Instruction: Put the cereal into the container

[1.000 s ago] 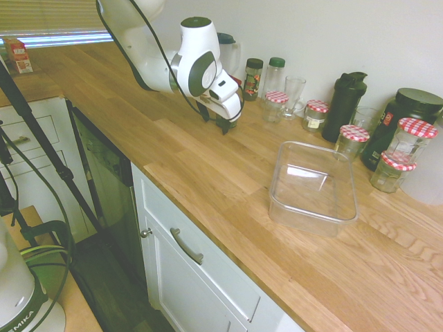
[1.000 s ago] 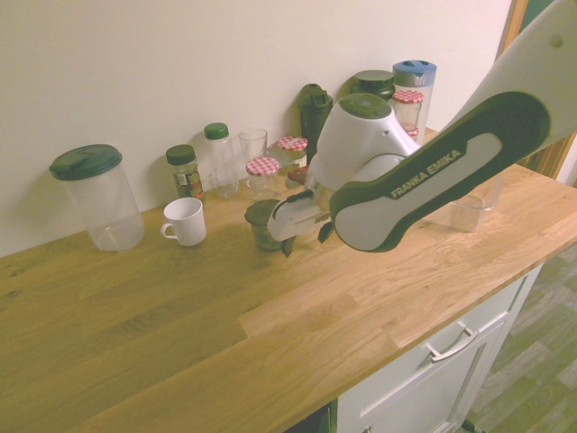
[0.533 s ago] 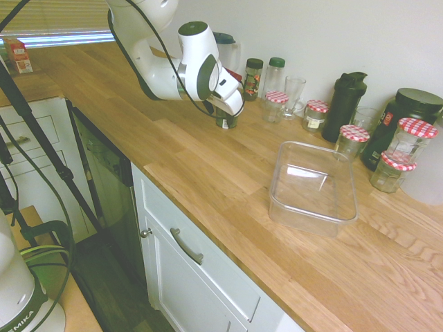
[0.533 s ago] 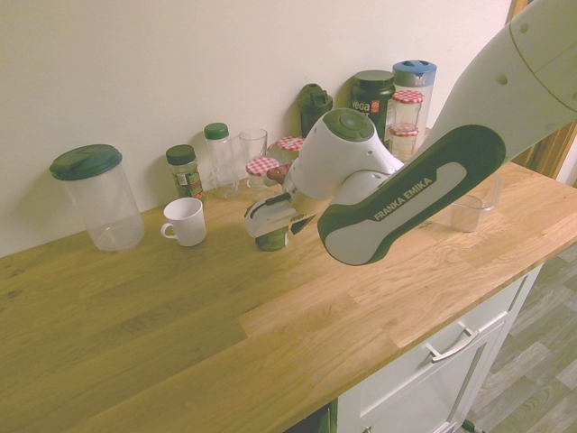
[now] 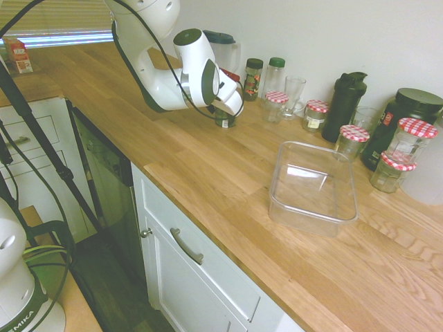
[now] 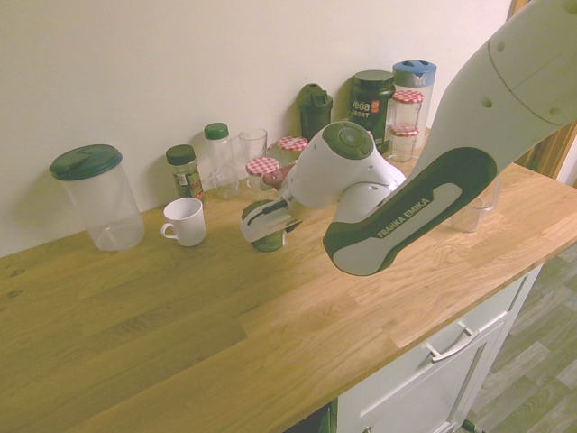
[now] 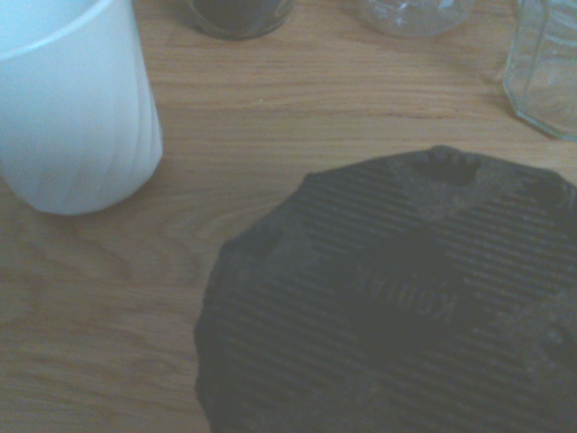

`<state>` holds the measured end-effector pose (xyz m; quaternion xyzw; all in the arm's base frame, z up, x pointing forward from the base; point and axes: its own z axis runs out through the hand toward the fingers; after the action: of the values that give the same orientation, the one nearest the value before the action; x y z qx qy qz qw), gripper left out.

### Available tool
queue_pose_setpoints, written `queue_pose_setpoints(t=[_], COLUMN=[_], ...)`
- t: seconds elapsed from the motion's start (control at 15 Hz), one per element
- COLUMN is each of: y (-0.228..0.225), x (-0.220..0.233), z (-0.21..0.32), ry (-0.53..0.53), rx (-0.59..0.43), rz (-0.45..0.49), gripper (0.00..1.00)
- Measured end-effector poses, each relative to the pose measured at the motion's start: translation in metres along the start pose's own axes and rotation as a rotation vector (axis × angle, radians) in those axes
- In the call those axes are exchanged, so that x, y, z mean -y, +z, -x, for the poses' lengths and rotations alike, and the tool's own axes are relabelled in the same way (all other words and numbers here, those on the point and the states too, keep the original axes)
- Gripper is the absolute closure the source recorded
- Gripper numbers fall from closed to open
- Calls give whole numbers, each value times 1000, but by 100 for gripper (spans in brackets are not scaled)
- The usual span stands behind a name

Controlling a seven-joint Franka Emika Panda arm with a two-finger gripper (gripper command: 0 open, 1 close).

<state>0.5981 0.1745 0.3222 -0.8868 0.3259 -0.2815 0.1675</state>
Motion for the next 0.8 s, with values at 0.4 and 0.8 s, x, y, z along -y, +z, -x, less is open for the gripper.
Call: queue_pose_setpoints(t=[0.4,0.8], y=[3,3], x=[-5,-5], z=[2,1], ry=[-9,-8], rx=[-2,-4], rz=[-3,-11], gripper=[100,100])
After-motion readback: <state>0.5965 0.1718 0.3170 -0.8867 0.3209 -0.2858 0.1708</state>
